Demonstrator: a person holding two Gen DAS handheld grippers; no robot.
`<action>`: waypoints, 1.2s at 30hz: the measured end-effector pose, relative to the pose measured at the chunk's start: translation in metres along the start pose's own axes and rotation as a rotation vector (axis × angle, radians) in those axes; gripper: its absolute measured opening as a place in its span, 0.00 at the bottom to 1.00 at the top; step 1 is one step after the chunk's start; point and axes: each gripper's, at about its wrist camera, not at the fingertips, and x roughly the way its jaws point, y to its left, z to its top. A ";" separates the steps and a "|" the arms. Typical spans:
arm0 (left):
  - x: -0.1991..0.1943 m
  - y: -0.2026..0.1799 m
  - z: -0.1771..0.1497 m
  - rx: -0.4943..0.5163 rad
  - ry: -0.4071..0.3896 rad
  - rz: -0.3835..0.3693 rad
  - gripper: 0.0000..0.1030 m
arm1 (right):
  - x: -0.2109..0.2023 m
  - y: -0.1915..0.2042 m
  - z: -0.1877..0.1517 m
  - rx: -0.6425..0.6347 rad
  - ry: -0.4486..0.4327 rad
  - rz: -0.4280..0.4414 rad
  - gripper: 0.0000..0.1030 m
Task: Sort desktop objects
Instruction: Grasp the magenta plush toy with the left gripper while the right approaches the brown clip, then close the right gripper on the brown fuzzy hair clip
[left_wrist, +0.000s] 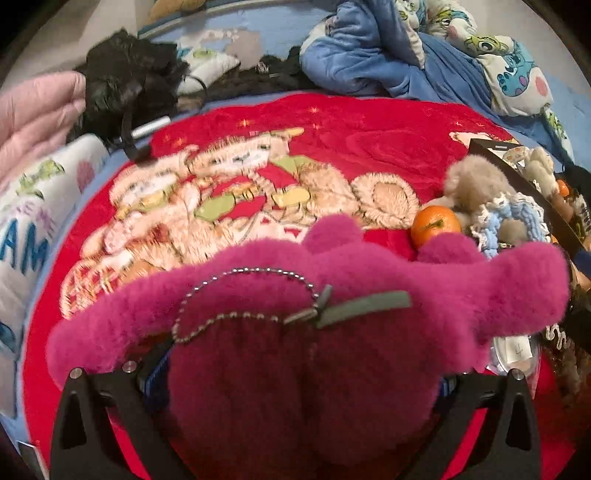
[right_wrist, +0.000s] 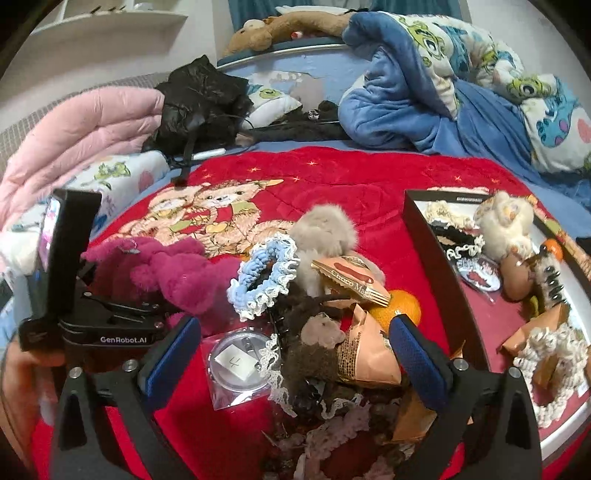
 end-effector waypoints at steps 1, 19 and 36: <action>0.000 -0.001 0.000 0.000 -0.002 0.000 1.00 | 0.001 -0.003 0.000 0.016 0.005 0.019 0.93; 0.000 -0.001 -0.004 0.002 -0.021 0.001 1.00 | -0.013 0.011 0.002 -0.044 -0.024 0.031 0.61; 0.001 0.001 -0.005 -0.009 -0.020 -0.019 1.00 | 0.031 0.013 -0.012 -0.071 0.147 -0.066 0.44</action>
